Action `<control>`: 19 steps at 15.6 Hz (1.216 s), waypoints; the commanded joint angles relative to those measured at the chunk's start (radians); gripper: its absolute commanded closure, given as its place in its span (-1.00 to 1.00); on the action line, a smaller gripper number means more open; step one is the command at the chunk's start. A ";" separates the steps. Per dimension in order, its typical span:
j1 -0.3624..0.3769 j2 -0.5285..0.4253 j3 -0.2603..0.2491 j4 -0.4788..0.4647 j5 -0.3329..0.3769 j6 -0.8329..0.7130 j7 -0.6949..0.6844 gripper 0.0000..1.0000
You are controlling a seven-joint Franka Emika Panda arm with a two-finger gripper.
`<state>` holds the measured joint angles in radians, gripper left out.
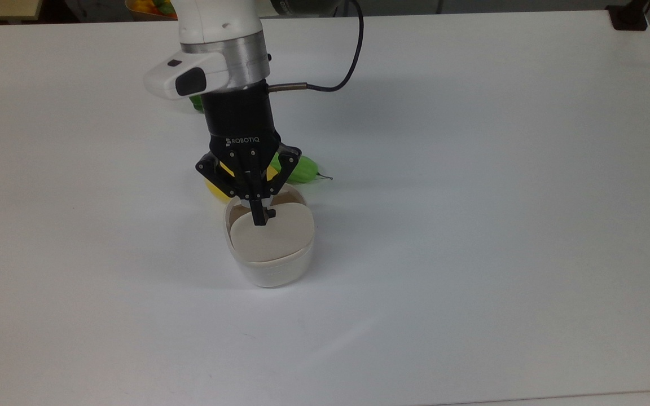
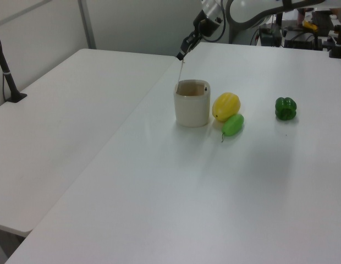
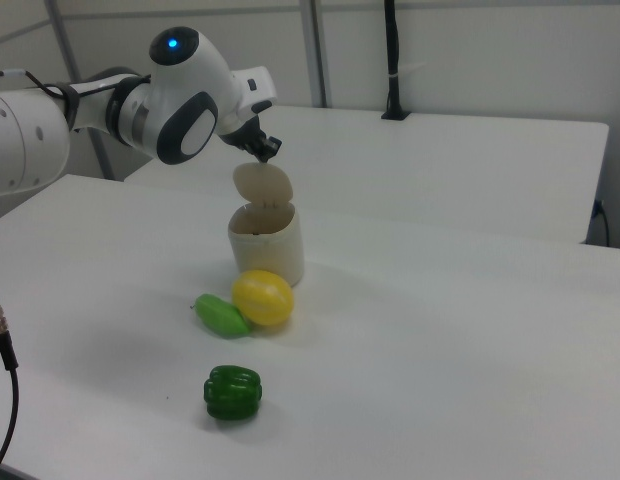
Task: Close garbage bin
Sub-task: 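Push the raised lid down onto the bin rim with the gripper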
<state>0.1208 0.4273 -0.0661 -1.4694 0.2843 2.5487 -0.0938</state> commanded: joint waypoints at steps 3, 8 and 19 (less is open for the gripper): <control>-0.007 -0.018 -0.007 -0.002 0.019 -0.179 -0.098 1.00; -0.041 -0.055 -0.007 -0.002 0.023 -0.389 -0.153 1.00; -0.041 0.044 -0.009 -0.009 0.004 -0.383 -0.176 1.00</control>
<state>0.0744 0.4627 -0.0681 -1.4705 0.2842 2.1726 -0.2389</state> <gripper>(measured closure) 0.996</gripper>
